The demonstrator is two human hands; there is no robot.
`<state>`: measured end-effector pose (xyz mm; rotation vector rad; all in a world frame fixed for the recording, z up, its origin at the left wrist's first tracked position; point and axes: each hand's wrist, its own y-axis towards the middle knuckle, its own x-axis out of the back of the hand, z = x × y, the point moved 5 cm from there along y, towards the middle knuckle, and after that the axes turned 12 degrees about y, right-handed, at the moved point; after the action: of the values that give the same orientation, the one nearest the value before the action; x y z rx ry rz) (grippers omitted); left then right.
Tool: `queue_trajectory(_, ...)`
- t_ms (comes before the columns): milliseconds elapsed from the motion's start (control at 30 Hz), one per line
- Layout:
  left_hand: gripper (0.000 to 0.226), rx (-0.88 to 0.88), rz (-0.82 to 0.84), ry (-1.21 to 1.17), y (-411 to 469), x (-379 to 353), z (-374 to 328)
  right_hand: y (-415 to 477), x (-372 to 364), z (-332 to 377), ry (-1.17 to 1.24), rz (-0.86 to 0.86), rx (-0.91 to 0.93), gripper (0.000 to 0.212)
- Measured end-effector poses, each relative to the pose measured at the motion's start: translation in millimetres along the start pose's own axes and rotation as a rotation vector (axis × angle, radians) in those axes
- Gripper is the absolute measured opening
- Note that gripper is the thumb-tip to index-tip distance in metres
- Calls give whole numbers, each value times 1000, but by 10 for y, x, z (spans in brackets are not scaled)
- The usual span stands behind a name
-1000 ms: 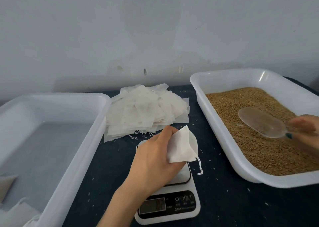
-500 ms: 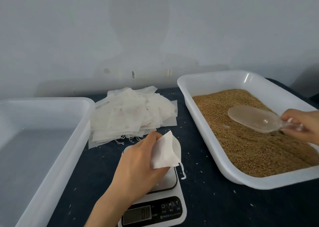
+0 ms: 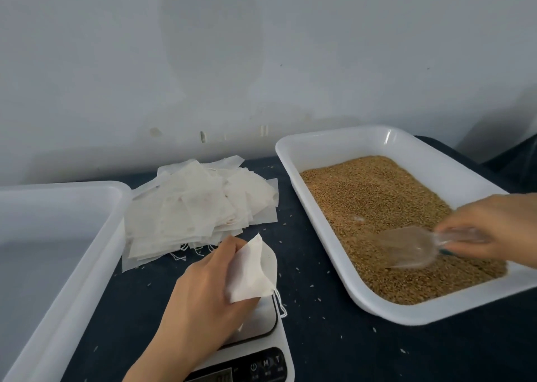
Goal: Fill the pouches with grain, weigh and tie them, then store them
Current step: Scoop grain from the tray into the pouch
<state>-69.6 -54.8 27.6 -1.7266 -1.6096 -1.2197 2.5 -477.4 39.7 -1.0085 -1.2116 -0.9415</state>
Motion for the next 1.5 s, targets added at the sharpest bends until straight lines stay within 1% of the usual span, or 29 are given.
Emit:
queue_trajectory(33, 34, 4, 3, 3, 1, 0, -10, -1, -24, 219, 69, 22, 8, 39)
queue_trajectory(67, 35, 6, 6, 5, 1, -1, -16, -35, -119, 374, 148, 42, 59, 42)
queue_trajectory(100, 34, 6, 8, 2, 0, 0, -18, -24, -132, 468, 234, 2, 106, 43)
queue_trajectory(167, 33, 9, 11, -5, 1, 0, -10, -17, -86, 441, 279, -48, 130, 42)
queue_trajectory(233, 33, 19, 8, -3, 1, -1, 10, -97, -134, 306, 267, -83, 128, 41)
queue_trajectory(300, 34, 26, 5, 5, 2, -4, 24, -181, -200, 30, 288, -83, 57, 43)
queue_trajectory(333, 34, 23, 4, 10, 4, -4, 24, -223, -250, -146, 312, -99, 54, 43)
queue_trajectory(433, 31, 2, 6, 6, 9, -8, 0, -316, -384, -604, 309, -78, -32, 42)
queue_trajectory(533, 26, -3, 9, -25, 8, -13, -33, -395, -444, -686, 342, -73, -53, 44)
queue_trajectory(633, 23, -8, 4, -72, 14, -25, -54, -468, -258, -426, 345, -92, -92, 41)
queue_trajectory(700, 21, -16, 14, -125, 27, -33, -85, -534, -120, -162, 433, -122, -130, 41)
queue_trajectory(800, 24, -40, 30, -213, 60, -33, -160, -619, 57, 172, 579, -192, -111, 48)
queue_trajectory(900, 32, -12, 24, -329, 88, 1, -256, -677, 161, 365, 690, -224, -89, 55)
queue_trajectory(967, 40, -6, 28, -377, 111, 23, -340, -723, 217, 427, 746, -242, -87, 57)
queue_trajectory(1033, 48, -15, 48, -374, 118, 35, -389, -753, 276, 476, 726, -256, -85, 56)
queue_trajectory(1067, 46, -21, 58, -370, 120, 34, -396, -763, 305, 513, 703, -252, -80, 54)
queue_trajectory(1167, 29, -26, 70, -321, 119, 1, -354, -782, 394, 659, 665, -254, -32, 43)
queue_trajectory(1267, 27, 2, 64, -278, 111, -33, -284, -772, 502, 858, 643, -260, 55, 40)
queue_trajectory(1400, 28, 18, 46, -214, 106, -62, -227, -730, 608, 1147, 767, -146, 163, 44)
queue_trajectory(1500, 29, 15, 46, -166, 108, -95, -167, -637, 686, 1303, 707, -76, 242, 43)
